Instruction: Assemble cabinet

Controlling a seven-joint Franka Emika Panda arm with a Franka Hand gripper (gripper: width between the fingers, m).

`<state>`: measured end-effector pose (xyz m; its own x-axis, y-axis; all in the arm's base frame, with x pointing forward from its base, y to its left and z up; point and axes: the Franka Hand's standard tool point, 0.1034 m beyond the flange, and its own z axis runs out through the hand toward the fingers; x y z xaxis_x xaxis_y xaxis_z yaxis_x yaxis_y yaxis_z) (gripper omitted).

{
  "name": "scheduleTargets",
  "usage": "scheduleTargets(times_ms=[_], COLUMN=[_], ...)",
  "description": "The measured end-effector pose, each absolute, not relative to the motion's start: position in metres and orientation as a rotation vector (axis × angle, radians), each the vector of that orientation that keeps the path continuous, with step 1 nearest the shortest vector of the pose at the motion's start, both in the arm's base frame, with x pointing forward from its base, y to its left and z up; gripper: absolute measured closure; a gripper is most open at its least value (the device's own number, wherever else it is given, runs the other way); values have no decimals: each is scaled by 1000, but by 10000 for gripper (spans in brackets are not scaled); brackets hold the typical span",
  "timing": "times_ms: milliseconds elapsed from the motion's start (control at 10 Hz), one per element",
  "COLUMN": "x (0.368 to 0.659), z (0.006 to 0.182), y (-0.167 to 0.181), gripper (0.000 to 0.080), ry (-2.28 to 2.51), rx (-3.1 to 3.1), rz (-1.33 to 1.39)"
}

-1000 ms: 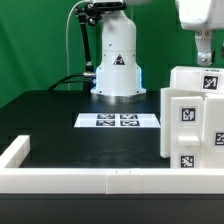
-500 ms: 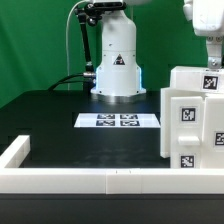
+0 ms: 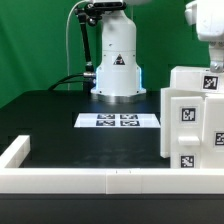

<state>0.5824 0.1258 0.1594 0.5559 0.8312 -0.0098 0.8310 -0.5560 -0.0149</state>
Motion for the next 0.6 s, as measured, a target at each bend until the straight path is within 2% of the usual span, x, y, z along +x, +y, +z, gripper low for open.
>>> scheduleTargets(times_ms=[300,500,600], x=[582,583,583], z=[155,155,155], y=[122,120,119], gripper=[2,246,242], ry=[-1440,-1416,-1396], rx=[-2785,-2799,-2809], rz=[24,25,25])
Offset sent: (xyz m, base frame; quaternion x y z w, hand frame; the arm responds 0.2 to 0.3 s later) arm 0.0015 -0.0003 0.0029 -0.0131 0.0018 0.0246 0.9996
